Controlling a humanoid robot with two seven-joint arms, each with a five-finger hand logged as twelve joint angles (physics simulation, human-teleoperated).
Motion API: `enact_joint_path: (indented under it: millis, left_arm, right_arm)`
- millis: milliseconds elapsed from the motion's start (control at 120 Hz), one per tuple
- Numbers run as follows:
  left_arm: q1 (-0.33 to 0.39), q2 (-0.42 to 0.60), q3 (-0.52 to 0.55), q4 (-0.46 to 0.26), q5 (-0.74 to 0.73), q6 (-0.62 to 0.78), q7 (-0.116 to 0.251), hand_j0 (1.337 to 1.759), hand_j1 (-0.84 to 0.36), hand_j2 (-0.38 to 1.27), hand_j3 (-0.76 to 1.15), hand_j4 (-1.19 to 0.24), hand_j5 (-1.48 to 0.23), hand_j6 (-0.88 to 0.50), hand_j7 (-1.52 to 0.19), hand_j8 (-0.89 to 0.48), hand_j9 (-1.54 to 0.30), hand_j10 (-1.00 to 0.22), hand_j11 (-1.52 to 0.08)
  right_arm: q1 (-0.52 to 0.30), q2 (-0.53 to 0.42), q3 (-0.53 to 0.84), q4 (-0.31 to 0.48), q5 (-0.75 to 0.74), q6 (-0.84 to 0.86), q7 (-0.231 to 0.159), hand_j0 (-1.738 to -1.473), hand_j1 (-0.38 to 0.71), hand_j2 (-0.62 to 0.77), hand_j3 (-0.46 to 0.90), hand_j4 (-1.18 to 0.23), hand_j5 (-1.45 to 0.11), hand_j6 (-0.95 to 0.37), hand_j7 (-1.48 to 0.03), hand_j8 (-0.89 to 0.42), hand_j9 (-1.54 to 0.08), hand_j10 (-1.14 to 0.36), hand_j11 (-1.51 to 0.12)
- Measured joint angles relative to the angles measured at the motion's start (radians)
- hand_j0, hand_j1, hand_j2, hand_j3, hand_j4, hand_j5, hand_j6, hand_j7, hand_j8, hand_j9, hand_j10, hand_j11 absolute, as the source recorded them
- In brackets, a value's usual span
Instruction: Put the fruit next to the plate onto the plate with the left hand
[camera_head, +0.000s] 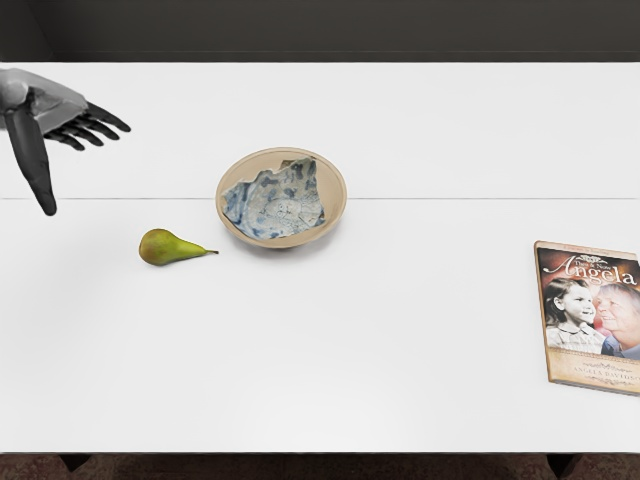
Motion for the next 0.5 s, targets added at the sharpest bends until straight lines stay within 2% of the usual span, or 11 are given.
enact_joint_path:
  millis: [200,317,408,500]
  left_arm:
    - [0.003,0.000,-0.012,0.007,0.002,0.000,0.000,1.658,0.31,0.01,0.00,-0.03,-0.04,-0.03,-0.04,-0.03,-0.04,-0.03,-0.04]
    - [0.045,-0.001,-0.039,0.008,0.003,0.000,0.000,1.658,0.31,0.01,0.00,-0.03,-0.04,-0.03,-0.04,-0.03,-0.04,-0.03,-0.04]
    - [0.052,-0.010,-0.057,0.018,0.006,0.000,0.001,1.658,0.31,0.01,0.00,-0.03,-0.04,-0.03,-0.04,-0.03,-0.04,-0.03,-0.04]
    - [0.002,-0.041,-0.058,0.006,0.009,0.000,0.002,1.658,0.31,0.01,0.00,-0.03,-0.04,-0.03,-0.04,-0.03,-0.04,-0.03,-0.04]
  right_arm:
    - [0.000,0.000,-0.001,-0.001,0.000,-0.003,0.000,-1.658,-0.35,0.00,0.00,0.00,0.00,0.00,0.00,0.00,0.00,0.00,0.00]
    - [-0.001,0.000,-0.002,-0.001,0.000,-0.003,0.000,-1.658,-0.35,0.00,0.00,0.00,0.00,0.00,0.00,0.00,0.00,0.00,0.00]
    - [-0.001,0.000,-0.002,-0.001,0.000,-0.003,0.000,-1.658,-0.35,0.00,0.00,0.00,0.00,0.00,0.00,0.00,0.00,0.00,0.00]
    - [-0.001,0.000,-0.002,-0.001,0.000,-0.003,0.000,-1.658,-0.35,0.00,0.00,0.00,0.00,0.00,0.00,0.00,0.00,0.00,0.00]
